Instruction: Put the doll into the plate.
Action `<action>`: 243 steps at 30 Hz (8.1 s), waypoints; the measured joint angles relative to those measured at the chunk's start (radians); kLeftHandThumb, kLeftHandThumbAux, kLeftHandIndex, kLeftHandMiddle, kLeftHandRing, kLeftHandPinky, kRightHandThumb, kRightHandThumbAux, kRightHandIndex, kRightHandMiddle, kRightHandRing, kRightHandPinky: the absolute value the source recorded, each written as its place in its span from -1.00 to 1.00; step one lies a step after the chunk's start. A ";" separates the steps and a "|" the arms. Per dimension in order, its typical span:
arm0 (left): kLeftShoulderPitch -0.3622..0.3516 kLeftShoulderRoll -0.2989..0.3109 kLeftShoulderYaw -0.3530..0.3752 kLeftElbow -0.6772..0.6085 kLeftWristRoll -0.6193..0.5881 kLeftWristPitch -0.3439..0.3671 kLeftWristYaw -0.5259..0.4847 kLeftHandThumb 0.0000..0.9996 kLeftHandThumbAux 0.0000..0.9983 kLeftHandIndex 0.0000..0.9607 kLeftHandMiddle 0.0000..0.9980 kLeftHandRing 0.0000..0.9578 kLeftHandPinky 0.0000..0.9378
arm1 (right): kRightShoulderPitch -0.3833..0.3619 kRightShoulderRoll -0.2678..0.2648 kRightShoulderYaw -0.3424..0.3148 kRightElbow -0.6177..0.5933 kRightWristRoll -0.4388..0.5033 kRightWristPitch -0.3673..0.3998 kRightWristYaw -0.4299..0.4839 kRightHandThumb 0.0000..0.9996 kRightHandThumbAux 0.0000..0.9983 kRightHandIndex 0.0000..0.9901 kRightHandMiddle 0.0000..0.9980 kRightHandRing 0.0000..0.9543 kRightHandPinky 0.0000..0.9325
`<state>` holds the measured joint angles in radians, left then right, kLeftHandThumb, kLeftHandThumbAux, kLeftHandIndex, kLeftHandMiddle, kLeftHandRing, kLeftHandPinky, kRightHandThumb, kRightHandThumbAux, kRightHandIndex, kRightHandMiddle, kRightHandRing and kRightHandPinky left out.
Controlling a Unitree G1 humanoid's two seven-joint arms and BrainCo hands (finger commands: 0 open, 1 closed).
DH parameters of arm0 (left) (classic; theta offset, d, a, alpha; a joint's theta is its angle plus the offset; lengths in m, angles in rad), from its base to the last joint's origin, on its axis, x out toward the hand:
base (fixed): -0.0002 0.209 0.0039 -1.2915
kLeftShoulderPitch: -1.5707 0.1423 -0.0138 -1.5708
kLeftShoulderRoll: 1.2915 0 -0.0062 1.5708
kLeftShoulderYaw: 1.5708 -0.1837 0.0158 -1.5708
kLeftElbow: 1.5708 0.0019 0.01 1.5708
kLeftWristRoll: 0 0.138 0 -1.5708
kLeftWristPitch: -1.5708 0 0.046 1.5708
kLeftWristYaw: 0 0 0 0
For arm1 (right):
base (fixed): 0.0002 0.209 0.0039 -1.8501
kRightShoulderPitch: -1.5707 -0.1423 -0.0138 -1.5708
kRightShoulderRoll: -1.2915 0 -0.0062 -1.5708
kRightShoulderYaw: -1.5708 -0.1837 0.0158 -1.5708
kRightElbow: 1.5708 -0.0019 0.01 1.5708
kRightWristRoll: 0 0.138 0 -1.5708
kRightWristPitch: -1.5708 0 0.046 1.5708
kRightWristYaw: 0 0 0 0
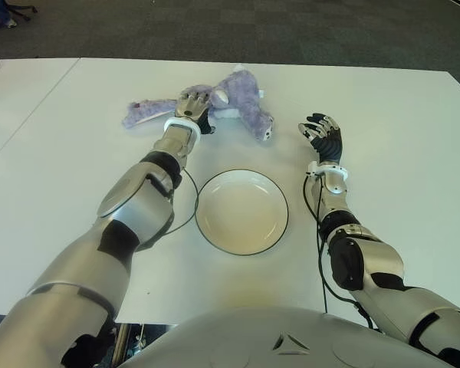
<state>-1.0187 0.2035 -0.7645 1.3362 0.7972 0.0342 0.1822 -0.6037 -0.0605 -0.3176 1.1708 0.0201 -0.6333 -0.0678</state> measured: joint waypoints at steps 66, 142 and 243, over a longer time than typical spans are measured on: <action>1.132 1.078 1.119 -1.558 -0.964 -0.523 -1.238 -0.24 -0.19 -0.98 -0.87 -0.71 -0.48 | 0.010 0.001 -0.004 -0.017 0.001 -0.026 0.012 -0.69 0.66 -0.42 -0.35 -0.27 -0.21; 0.037 0.349 0.363 -0.268 0.021 -0.646 0.000 -0.13 -0.29 -1.00 -1.00 -1.00 -1.00 | 0.005 0.001 -0.008 -0.013 -0.001 -0.025 -0.002 -0.66 0.69 -0.39 -0.32 -0.25 -0.21; 0.092 0.110 0.428 -0.035 -0.316 -0.356 -0.257 0.46 0.40 -0.08 0.55 0.64 0.70 | 0.006 -0.002 -0.009 -0.004 -0.004 -0.026 -0.050 -0.60 0.72 -0.42 -0.31 -0.22 -0.18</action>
<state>-0.9269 0.3131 -0.3366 1.3012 0.4813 -0.3220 -0.0751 -0.5978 -0.0629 -0.3267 1.1664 0.0158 -0.6588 -0.1177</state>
